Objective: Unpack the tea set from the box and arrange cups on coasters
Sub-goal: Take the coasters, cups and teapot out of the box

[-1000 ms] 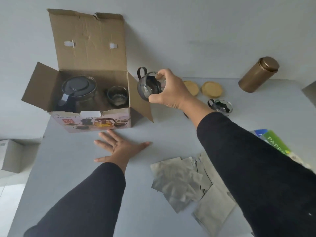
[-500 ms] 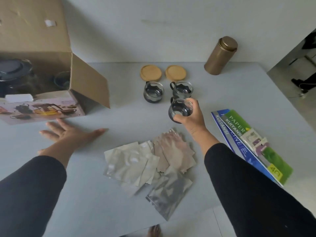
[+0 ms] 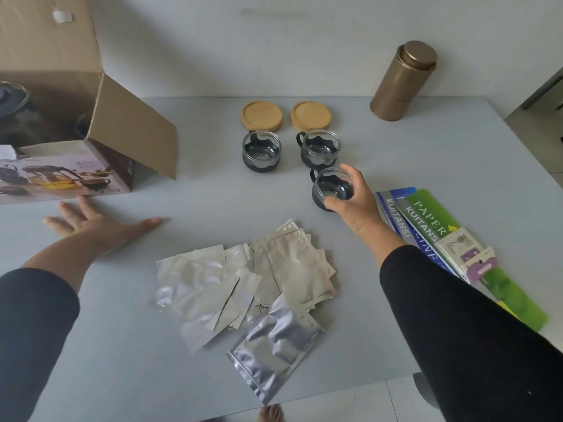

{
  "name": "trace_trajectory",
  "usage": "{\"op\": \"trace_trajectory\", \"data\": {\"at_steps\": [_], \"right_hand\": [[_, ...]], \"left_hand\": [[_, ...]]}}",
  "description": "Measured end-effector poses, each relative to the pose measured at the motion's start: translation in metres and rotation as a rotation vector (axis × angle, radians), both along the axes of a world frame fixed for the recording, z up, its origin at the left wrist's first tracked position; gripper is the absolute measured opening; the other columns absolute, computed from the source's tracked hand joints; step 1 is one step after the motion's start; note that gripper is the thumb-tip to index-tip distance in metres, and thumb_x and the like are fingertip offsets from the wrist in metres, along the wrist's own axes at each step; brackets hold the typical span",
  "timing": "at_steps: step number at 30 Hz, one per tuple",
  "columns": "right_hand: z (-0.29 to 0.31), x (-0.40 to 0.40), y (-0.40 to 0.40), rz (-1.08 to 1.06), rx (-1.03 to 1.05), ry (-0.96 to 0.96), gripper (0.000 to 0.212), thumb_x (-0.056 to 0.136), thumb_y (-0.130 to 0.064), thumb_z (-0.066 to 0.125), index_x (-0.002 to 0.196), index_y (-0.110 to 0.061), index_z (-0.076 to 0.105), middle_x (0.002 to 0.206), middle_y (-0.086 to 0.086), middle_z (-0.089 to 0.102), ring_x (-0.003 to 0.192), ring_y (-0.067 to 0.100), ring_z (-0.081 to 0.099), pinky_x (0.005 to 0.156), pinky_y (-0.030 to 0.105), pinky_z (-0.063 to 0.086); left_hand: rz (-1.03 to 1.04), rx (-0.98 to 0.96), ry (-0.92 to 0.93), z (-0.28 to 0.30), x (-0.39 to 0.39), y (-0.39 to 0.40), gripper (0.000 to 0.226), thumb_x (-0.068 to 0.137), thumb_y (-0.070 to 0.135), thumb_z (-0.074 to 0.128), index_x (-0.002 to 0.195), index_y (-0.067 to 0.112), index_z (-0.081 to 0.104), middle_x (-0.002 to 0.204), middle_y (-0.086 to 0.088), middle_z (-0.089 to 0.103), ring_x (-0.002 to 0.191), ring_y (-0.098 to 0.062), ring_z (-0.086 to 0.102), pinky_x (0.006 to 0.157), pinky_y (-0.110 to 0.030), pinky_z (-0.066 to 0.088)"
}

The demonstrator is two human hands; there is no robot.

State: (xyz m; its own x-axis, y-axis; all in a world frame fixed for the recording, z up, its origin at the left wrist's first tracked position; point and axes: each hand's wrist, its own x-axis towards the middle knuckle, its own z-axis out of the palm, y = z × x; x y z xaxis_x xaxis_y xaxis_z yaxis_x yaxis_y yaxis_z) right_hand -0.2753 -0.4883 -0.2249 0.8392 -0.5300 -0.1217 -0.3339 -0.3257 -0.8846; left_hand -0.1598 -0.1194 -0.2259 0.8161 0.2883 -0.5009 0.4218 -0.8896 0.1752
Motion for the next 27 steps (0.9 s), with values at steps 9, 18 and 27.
{"op": "trace_trajectory", "data": {"at_steps": [9, 18, 27], "right_hand": [[0.017, -0.007, 0.006, 0.05, -0.14, -0.013, 0.093, 0.058, -0.035, 0.07, 0.143, -0.031, 0.03, 0.142, 0.001, 0.037, 0.134, 0.019, 0.029, 0.107, 0.033, 0.032], [0.077, 0.046, 0.1, 0.18, -0.313, -0.218, 0.073, 0.062, -0.039, 0.061, 0.13, -0.014, 0.05, 0.128, 0.002, 0.05, 0.12, 0.016, 0.046, 0.099, 0.021, 0.034], [0.128, 0.161, 0.252, 0.559, -0.469, -0.237, 0.04, 0.076, -0.023, 0.066, 0.113, -0.01, 0.063, 0.11, 0.006, 0.064, 0.101, 0.018, 0.059, 0.086, 0.02, 0.043]], "left_hand": [[-0.042, -0.039, 0.017, 0.005, -0.006, 0.004, 0.152, 0.027, 0.094, 0.045, 0.149, 0.028, -0.018, 0.157, 0.002, -0.024, 0.143, -0.03, -0.025, 0.114, -0.06, -0.004], [0.007, -0.054, -0.008, 0.013, -0.016, 0.016, 0.131, 0.06, 0.088, 0.049, 0.15, 0.019, -0.017, 0.158, 0.005, -0.022, 0.145, -0.024, -0.02, 0.113, -0.063, 0.0], [0.143, -0.123, 0.132, 0.02, 0.013, 0.032, 0.158, 0.036, 0.095, 0.054, 0.146, 0.017, -0.027, 0.153, -0.007, -0.033, 0.139, -0.038, -0.031, 0.107, -0.07, 0.0]]}}
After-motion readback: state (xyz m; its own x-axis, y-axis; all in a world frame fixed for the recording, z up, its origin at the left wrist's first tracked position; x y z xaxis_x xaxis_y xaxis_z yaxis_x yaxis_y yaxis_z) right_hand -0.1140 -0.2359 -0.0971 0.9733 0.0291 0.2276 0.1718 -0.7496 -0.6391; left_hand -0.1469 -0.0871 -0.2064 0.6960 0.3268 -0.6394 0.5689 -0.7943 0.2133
